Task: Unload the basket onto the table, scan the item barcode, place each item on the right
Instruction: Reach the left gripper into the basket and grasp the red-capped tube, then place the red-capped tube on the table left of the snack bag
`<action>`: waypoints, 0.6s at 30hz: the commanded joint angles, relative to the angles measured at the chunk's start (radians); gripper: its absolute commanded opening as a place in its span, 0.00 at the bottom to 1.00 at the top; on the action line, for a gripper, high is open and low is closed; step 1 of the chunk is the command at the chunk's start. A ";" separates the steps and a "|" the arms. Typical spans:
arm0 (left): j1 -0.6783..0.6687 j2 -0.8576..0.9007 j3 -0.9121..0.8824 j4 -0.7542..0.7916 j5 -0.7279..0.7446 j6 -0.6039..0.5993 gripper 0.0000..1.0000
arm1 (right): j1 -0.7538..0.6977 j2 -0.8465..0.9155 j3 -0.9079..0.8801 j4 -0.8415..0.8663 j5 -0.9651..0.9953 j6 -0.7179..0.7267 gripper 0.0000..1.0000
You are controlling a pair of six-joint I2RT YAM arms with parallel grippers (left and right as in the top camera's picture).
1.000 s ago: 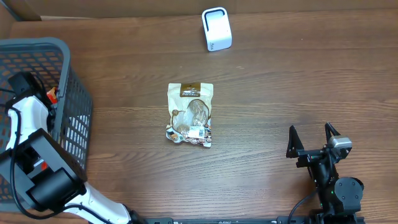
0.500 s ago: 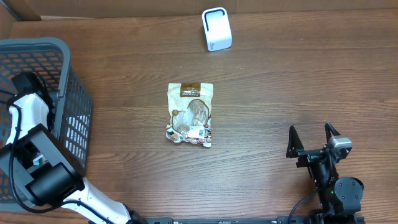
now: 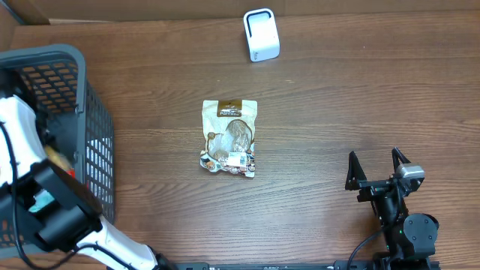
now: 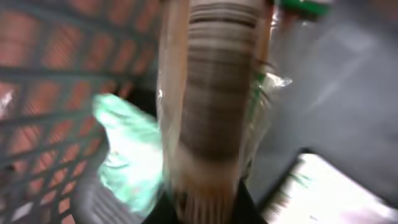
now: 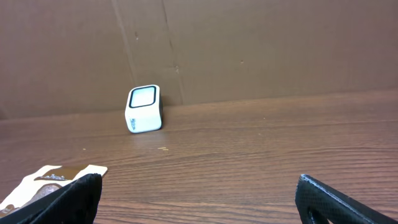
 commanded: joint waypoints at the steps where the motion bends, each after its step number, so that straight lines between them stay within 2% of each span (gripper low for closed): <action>1: -0.002 -0.183 0.111 0.016 0.014 -0.032 0.04 | 0.005 -0.012 -0.011 0.003 0.013 0.007 1.00; 5: -0.002 -0.294 0.153 0.036 0.153 0.020 0.04 | 0.005 -0.012 -0.011 0.003 0.013 0.007 1.00; 12: -0.013 -0.505 0.204 0.065 0.358 0.037 0.04 | 0.005 -0.012 -0.011 0.003 0.013 0.007 1.00; 18: -0.116 -0.659 0.207 0.052 0.575 0.035 0.04 | 0.005 -0.012 -0.011 0.003 0.013 0.007 1.00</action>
